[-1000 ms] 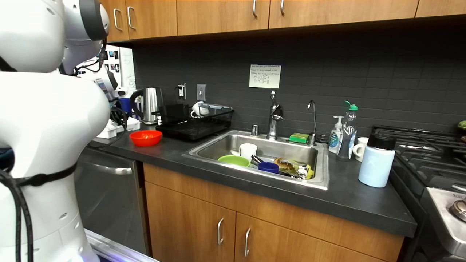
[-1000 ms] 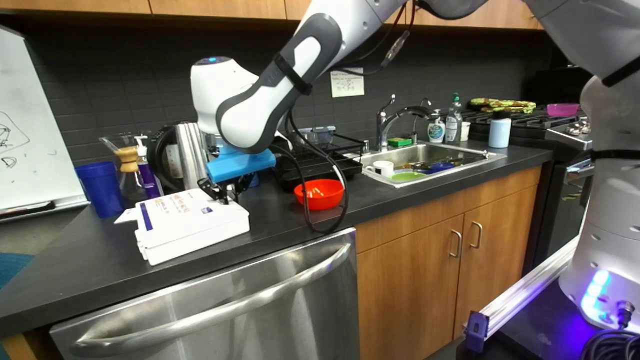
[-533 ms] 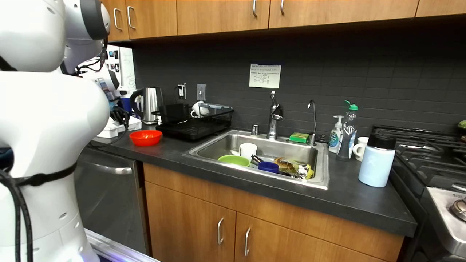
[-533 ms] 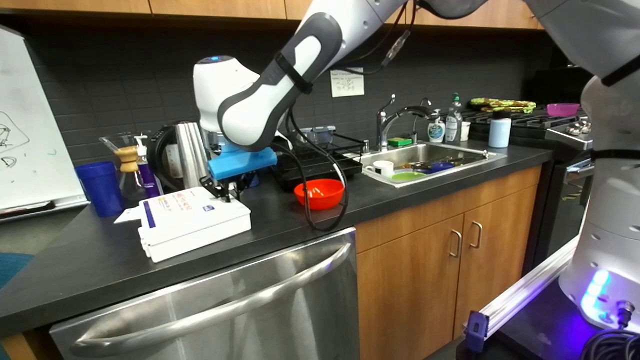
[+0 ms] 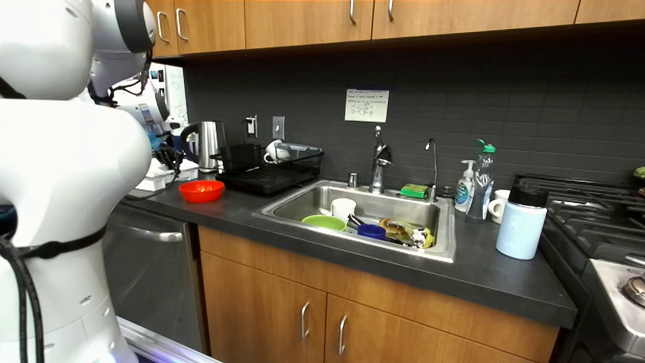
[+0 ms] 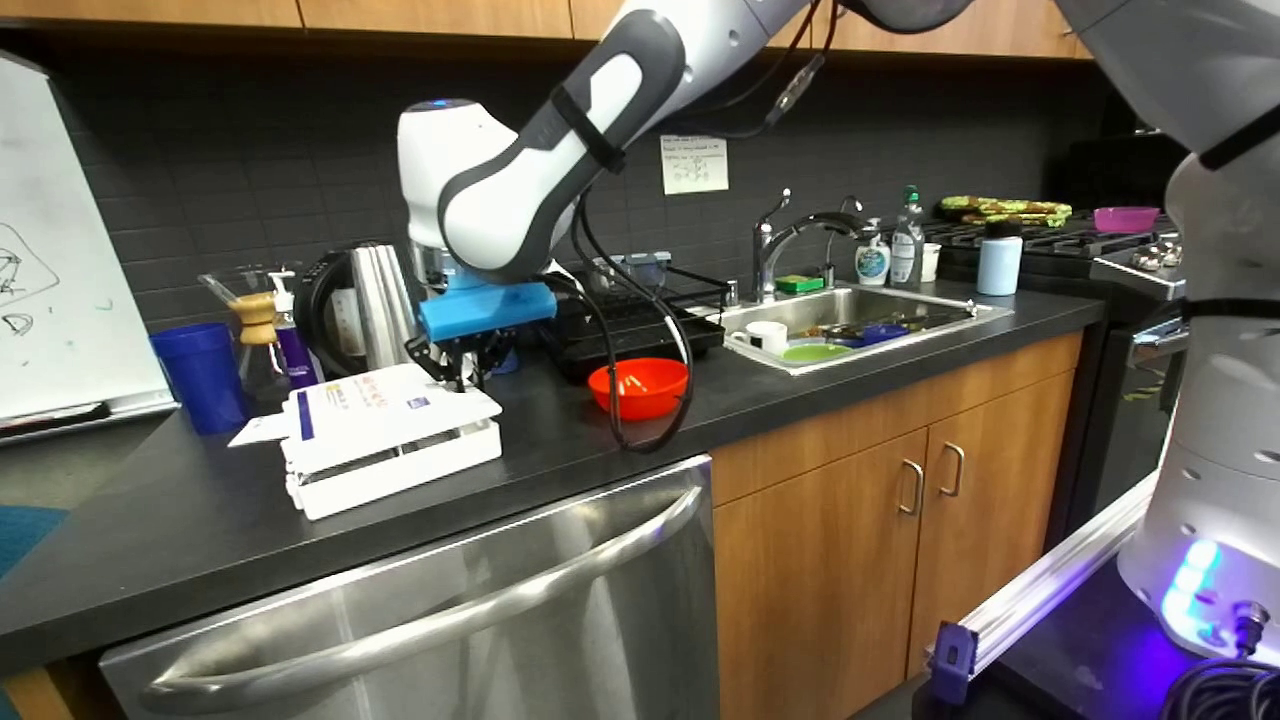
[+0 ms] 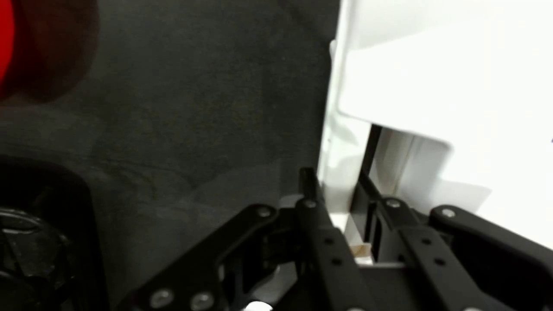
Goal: Pick up the white object then place it on the orange bowl
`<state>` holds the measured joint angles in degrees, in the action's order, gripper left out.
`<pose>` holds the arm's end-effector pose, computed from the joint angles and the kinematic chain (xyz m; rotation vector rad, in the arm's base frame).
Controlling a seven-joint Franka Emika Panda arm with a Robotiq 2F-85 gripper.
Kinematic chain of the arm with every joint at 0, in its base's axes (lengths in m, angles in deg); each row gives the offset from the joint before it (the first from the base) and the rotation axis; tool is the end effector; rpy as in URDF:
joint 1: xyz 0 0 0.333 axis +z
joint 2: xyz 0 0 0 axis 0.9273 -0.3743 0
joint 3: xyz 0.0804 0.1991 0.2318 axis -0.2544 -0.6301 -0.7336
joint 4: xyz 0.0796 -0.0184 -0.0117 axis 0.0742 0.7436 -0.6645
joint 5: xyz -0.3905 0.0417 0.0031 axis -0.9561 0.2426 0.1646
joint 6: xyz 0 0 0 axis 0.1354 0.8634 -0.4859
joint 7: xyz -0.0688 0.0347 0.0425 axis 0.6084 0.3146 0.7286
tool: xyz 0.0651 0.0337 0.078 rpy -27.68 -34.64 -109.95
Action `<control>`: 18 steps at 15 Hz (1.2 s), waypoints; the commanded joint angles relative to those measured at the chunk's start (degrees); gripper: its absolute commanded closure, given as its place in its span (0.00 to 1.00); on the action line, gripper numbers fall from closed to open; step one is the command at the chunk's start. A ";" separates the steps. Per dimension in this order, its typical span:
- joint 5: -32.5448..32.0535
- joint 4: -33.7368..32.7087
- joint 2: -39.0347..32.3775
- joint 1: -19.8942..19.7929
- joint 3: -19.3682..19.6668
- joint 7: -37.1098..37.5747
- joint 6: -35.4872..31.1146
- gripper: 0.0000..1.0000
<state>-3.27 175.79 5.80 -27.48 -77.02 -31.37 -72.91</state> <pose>0.5632 0.4691 0.3068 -3.0634 -0.0849 -0.5354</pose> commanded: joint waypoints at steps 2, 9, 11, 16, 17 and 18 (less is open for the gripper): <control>2.47 0.86 2.44 -2.47 -2.18 -2.00 1.72 0.95; 10.73 1.51 5.47 -6.59 -8.30 -7.60 3.29 0.95; 12.40 1.70 6.30 -7.42 -9.09 -8.64 3.74 0.95; 13.13 5.72 11.11 -10.85 -9.38 -13.44 3.04 0.95; 13.16 6.99 12.53 -12.00 -9.25 -14.61 2.58 0.95; 13.66 8.87 14.46 -13.53 -9.41 -16.09 2.28 0.95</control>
<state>8.22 178.13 13.53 -36.84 -85.33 -42.82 -70.08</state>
